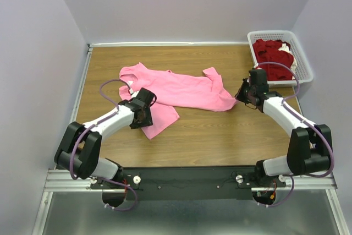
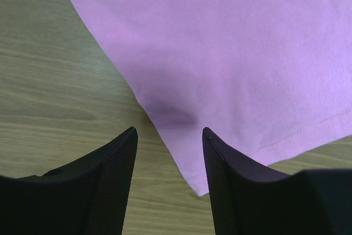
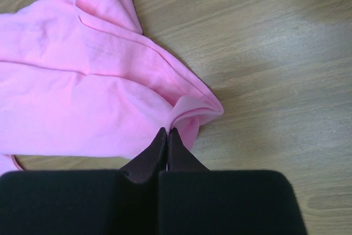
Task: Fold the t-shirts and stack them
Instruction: Flatten the tshirt out
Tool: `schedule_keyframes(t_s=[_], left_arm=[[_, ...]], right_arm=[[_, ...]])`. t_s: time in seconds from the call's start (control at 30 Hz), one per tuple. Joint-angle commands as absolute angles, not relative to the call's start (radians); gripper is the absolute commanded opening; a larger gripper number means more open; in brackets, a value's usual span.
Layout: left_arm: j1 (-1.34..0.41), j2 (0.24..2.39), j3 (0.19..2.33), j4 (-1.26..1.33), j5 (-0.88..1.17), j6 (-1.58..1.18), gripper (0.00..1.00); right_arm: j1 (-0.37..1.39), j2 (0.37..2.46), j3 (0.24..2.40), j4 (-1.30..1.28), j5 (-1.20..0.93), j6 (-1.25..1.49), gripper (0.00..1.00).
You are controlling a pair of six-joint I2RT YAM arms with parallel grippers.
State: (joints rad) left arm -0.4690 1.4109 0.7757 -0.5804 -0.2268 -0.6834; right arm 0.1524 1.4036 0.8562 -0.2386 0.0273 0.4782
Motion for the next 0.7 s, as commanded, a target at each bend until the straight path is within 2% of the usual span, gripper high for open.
schedule_keyframes(t_s=[0.0, 0.43, 0.67], left_arm=[[-0.511, 1.391, 0.753, -0.627, -0.209, -0.747, 0.59], [-0.534, 1.434, 0.739, -0.627, -0.227, -0.772, 0.57], [-0.535, 1.459, 0.716, -0.591, -0.227, -0.772, 0.51]], right_arm=[[0.156, 1.371, 0.838, -0.209, 0.006, 0.469, 0.02], [0.156, 1.376, 0.827, -0.195, -0.025, 0.474, 0.02], [0.156, 1.370, 0.822, -0.193, -0.023, 0.474, 0.02]])
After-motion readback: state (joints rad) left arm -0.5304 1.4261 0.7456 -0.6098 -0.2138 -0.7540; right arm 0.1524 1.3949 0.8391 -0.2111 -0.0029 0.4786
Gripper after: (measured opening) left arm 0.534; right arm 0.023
